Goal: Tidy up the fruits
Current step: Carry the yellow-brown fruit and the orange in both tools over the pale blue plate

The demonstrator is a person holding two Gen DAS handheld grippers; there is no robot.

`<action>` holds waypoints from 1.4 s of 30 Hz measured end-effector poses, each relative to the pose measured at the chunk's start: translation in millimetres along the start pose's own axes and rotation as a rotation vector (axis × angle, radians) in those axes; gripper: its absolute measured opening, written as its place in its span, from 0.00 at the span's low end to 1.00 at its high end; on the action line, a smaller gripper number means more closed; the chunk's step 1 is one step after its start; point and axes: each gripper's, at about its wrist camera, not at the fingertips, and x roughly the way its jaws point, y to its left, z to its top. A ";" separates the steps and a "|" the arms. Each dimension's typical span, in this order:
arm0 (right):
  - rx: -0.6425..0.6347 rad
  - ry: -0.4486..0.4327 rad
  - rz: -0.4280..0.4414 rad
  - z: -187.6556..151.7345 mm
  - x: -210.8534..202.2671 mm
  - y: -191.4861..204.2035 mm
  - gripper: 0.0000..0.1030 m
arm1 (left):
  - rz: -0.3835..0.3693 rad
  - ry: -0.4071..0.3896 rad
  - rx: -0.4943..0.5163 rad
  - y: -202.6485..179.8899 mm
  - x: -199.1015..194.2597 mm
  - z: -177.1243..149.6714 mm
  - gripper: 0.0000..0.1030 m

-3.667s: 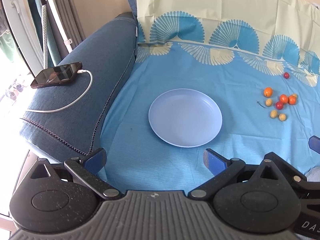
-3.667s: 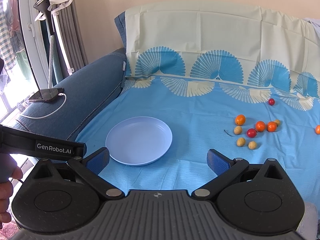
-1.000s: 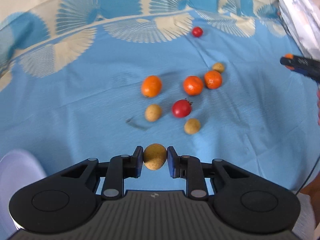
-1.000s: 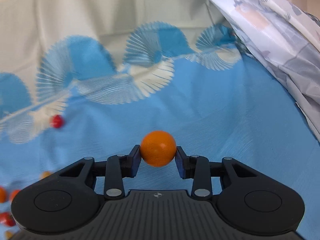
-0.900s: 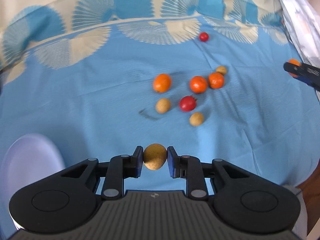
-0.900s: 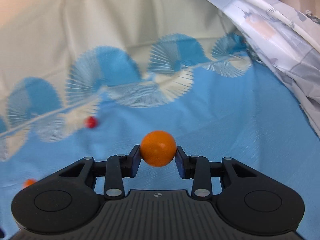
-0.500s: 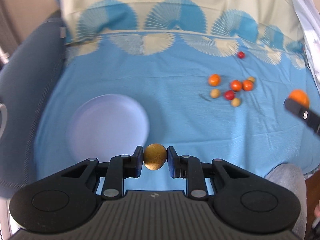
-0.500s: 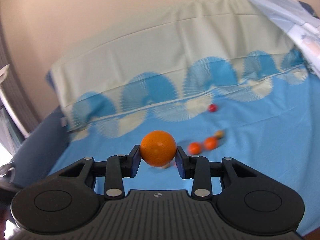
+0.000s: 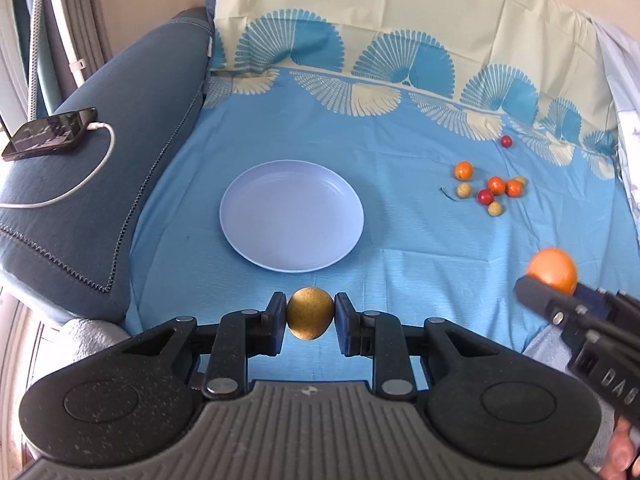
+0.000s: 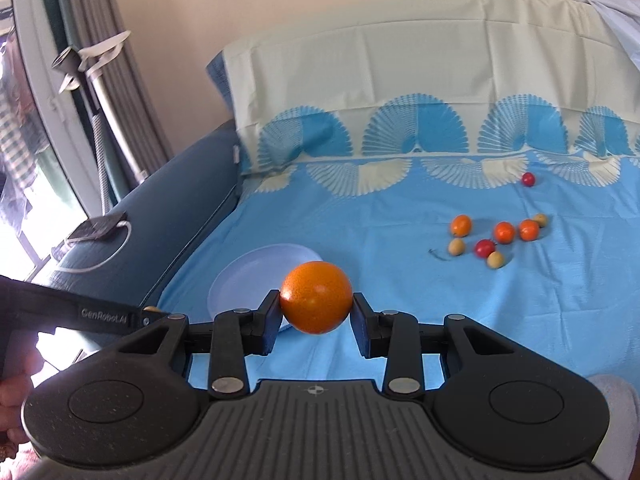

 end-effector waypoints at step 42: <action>-0.106 0.130 -0.024 9.2 90.1 48.3 0.38 | 0.043 0.010 -0.148 70.7 67.6 55.2 0.27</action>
